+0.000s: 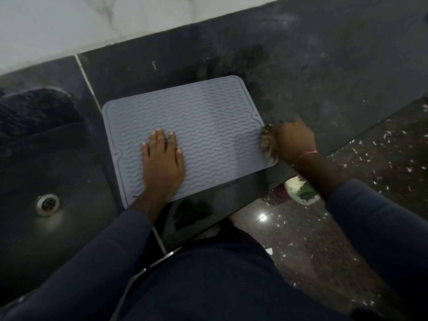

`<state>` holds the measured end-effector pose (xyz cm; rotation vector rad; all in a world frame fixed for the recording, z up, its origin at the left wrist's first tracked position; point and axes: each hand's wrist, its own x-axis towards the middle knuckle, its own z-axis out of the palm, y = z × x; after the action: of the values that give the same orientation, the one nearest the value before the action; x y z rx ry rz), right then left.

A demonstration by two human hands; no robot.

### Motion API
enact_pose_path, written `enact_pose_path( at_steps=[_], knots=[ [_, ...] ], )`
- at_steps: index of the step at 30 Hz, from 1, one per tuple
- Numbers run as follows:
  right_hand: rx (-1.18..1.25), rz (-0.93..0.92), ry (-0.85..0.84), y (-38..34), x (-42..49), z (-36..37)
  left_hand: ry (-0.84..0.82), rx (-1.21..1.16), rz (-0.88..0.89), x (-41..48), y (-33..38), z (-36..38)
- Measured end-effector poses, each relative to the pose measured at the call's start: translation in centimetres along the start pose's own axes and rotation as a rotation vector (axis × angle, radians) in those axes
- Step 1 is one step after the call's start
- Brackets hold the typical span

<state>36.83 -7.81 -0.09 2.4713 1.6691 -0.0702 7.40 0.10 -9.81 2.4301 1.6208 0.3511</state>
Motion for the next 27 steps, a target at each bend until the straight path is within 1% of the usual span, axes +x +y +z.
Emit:
enact_pose_path(
  at_steps=[1,2,3,4,6,8,9,10,11,13,14,15,16,17,19,20,22,23,24,25,27],
  knots=[
    [0.09,-0.036,0.055,-1.9,-0.4,-0.5,-0.001,-0.001,0.01,0.0,-0.1,0.0],
    [0.173,-0.136,0.141,-4.7,-0.9,-0.9,-0.011,-0.003,0.018,0.1,-0.3,0.0],
    [0.247,-0.269,0.239,-7.6,-1.9,-0.8,-0.023,-0.002,0.026,0.1,-0.3,0.0],
    [0.27,-0.406,0.263,-10.7,-3.0,-0.3,-0.03,0.004,0.036,0.0,-0.3,0.1],
    [0.19,-0.569,0.201,-14.2,-5.1,1.4,-0.032,0.006,0.045,0.0,-0.4,0.0],
    [0.182,-0.631,0.169,-11.9,-5.6,3.2,-0.035,-0.004,0.034,0.1,-0.5,0.0],
    [0.178,-0.625,0.186,-9.1,-5.3,3.3,-0.03,-0.001,0.031,0.0,-0.4,-0.1],
    [0.143,-0.579,0.186,-6.1,-4.9,3.1,-0.03,0.004,0.03,0.1,-0.2,-0.2],
    [0.087,-0.49,0.16,-3.2,-4.4,2.6,-0.035,0.013,0.032,0.0,0.0,-0.2],
    [-0.107,-0.207,0.014,0.9,-3.0,0.9,-0.026,0.017,0.02,0.0,0.2,-0.1],
    [-0.163,-0.065,-0.045,1.6,-2.0,0.1,-0.022,0.019,0.011,0.0,0.2,-0.2],
    [-0.147,0.022,-0.046,1.4,-1.0,-0.5,-0.019,0.025,0.013,0.1,0.2,-0.4],
    [-0.08,0.051,-0.004,0.4,0.2,-1.2,-0.006,0.021,0.013,0.5,0.3,-0.6],
    [0.015,0.012,0.053,-1.3,1.3,-1.7,0.022,0.005,0.008,1.0,0.3,-1.0],
    [0.186,-0.23,0.176,-6.9,3.3,-2.1,0.05,-0.077,-0.034,2.3,0.6,-1.5],
    [0.219,-0.374,0.186,-10.1,3.9,-2.1,0.039,-0.114,-0.063,2.7,0.6,-1.5],
    [0.111,-0.596,0.062,-15.7,4.5,-0.8,0.004,-0.126,-0.101,3.5,0.7,-1.0],
    [0.029,-0.677,0.008,-16.6,4.7,0.0,-0.021,-0.09,-0.09,3.6,0.6,-0.7],
    [-0.017,-0.741,0.004,-16.0,5.0,0.7,-0.041,-0.051,-0.074,3.6,0.5,-0.5],
    [-0.015,-0.757,0.038,-14.2,5.1,1.5,-0.048,-0.022,-0.07,3.5,0.3,-0.2],
    [-0.027,-0.749,0.109,-8.3,5.8,1.6,-0.037,-0.002,-0.091,3.6,0.4,-0.3]
  ],
)
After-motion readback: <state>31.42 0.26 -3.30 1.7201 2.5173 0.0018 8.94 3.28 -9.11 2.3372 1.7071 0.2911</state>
